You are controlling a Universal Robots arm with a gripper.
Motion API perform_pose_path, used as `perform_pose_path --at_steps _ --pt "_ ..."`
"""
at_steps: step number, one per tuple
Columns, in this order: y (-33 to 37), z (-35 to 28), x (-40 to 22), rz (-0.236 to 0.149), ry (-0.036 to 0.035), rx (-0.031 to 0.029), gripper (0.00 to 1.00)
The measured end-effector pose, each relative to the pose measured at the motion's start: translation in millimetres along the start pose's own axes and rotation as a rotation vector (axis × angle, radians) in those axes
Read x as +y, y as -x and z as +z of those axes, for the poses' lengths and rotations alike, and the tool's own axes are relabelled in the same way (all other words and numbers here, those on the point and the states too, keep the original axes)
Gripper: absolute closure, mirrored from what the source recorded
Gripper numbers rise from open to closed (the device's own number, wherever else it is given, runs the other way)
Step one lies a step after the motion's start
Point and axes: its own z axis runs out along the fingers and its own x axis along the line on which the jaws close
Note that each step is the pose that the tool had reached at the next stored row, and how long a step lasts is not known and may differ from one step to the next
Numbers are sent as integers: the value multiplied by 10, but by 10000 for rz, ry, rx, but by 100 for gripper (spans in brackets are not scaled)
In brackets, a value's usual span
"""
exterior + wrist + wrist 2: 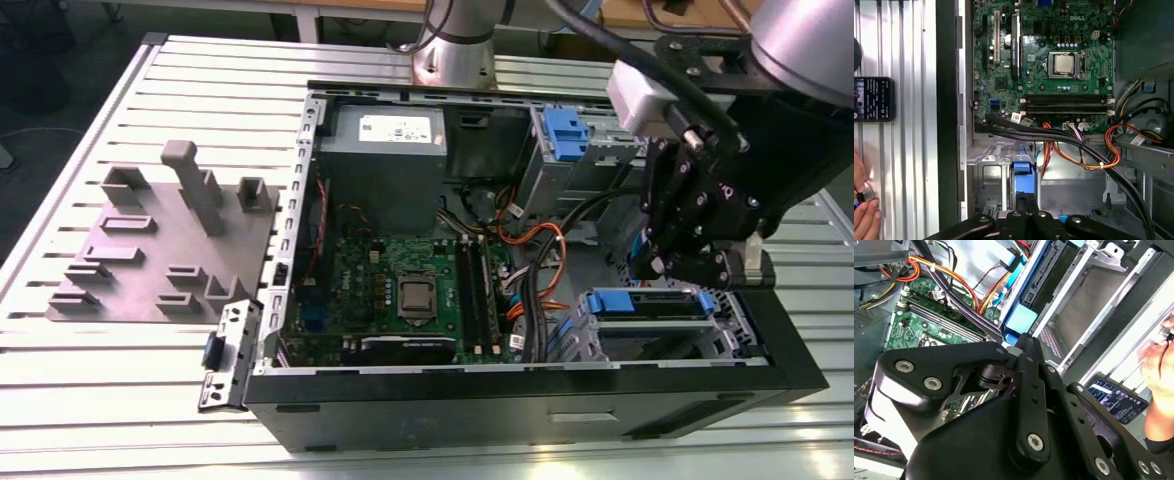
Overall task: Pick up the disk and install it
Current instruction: 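Insert the disk into the insertion slot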
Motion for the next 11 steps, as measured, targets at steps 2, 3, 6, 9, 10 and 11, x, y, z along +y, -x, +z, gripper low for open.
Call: perform_pose_path --at_steps 2,3,6,9,10,11 --pt "0 36 1 0 0 1 89" --pt "-1 54 1 0 0 1 89" --pt "-1 108 2 0 0 0 89" --pt "-2 163 3 0 0 0 89" --pt "-2 181 3 0 0 1 89" --pt "-3 199 3 0 1 1 89"
